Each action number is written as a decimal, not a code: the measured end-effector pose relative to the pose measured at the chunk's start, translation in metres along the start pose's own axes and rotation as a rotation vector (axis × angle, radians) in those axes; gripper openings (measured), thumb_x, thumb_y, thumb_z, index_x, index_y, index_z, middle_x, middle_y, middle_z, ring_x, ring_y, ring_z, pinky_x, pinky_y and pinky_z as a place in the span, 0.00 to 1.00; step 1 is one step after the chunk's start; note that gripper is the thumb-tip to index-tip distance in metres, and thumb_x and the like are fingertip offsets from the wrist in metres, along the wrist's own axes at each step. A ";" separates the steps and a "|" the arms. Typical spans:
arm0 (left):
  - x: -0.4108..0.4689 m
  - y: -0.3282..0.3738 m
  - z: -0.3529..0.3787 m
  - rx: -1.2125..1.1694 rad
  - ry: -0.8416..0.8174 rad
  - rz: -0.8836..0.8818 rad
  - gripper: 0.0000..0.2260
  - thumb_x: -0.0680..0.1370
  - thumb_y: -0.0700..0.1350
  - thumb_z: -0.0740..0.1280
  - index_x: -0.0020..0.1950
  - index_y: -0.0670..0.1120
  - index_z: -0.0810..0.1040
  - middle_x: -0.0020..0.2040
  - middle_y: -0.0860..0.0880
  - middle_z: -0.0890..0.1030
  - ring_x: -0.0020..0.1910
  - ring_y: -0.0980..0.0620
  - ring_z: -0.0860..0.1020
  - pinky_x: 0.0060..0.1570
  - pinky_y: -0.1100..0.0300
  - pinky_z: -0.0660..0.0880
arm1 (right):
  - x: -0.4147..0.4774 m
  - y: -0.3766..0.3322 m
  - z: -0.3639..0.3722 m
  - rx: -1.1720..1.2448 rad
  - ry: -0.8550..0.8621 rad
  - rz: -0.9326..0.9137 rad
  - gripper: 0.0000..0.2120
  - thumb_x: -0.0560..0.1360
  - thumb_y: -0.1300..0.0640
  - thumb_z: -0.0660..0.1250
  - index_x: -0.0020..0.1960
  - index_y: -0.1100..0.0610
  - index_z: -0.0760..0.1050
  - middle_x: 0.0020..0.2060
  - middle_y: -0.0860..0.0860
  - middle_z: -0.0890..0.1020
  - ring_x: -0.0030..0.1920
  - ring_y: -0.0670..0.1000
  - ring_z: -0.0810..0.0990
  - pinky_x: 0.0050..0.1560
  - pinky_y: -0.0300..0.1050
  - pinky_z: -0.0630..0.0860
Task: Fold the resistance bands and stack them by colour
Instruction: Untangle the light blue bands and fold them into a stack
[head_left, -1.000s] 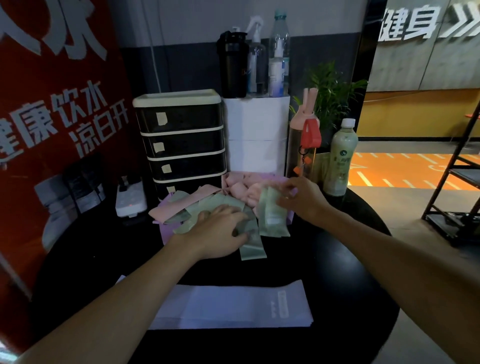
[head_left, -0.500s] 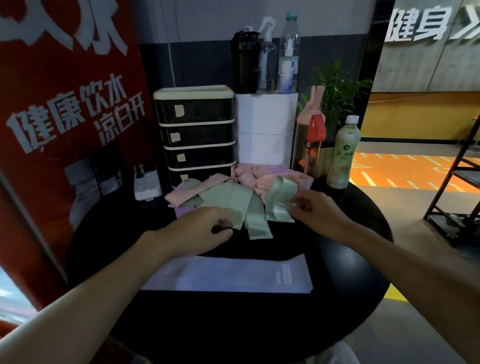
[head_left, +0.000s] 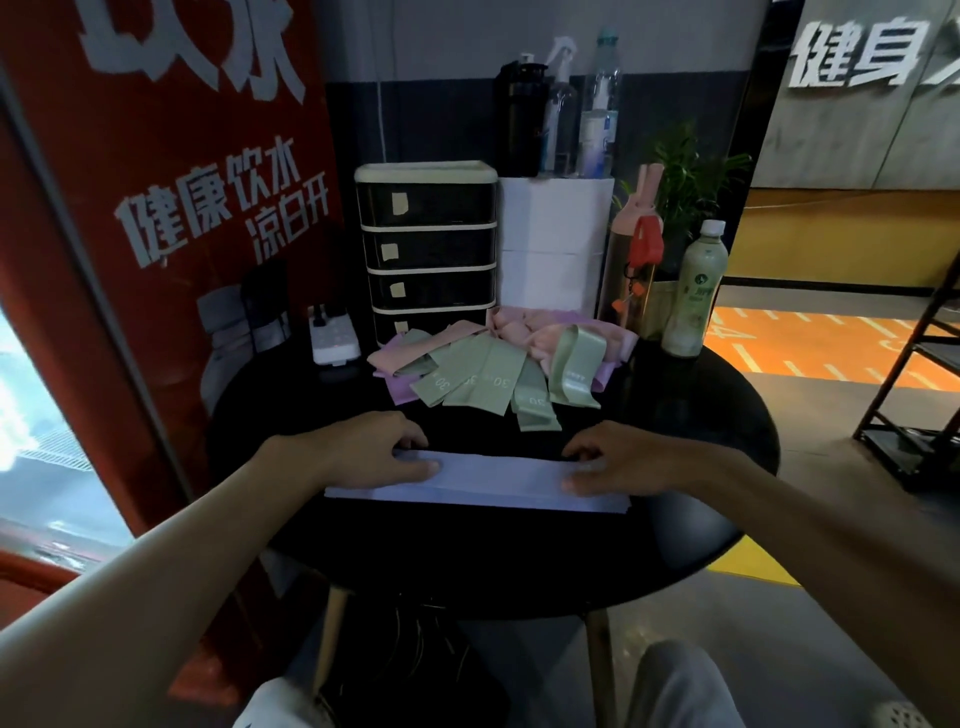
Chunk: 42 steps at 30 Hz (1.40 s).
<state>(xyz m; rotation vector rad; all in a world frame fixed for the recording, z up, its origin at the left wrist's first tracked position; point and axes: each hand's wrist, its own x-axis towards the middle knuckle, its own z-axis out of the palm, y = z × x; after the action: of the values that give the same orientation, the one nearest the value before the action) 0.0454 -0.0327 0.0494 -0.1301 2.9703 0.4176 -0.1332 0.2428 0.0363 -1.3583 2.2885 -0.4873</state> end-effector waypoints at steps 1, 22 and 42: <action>-0.001 -0.002 0.001 -0.020 0.000 -0.004 0.42 0.64 0.80 0.54 0.58 0.49 0.79 0.53 0.50 0.78 0.49 0.51 0.78 0.53 0.50 0.77 | 0.001 0.001 0.000 0.004 -0.013 -0.001 0.27 0.71 0.39 0.68 0.52 0.64 0.79 0.43 0.56 0.79 0.41 0.50 0.76 0.40 0.43 0.69; -0.013 -0.016 0.007 -0.131 0.081 0.035 0.14 0.74 0.62 0.70 0.50 0.54 0.78 0.46 0.54 0.80 0.42 0.56 0.79 0.45 0.56 0.77 | -0.008 -0.003 0.011 0.024 0.177 -0.095 0.23 0.70 0.40 0.72 0.55 0.56 0.78 0.48 0.48 0.80 0.45 0.43 0.79 0.45 0.41 0.75; -0.023 -0.005 0.014 0.197 0.191 0.049 0.13 0.80 0.63 0.60 0.54 0.56 0.67 0.45 0.55 0.75 0.42 0.57 0.74 0.43 0.56 0.73 | -0.023 0.019 0.008 -0.484 0.279 0.049 0.25 0.78 0.36 0.57 0.70 0.46 0.62 0.62 0.42 0.70 0.63 0.47 0.68 0.64 0.54 0.64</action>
<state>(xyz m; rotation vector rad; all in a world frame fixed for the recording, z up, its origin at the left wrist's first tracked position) 0.0708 -0.0321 0.0380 -0.0804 3.1863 0.1208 -0.1331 0.2716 0.0237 -1.5212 2.7893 -0.1084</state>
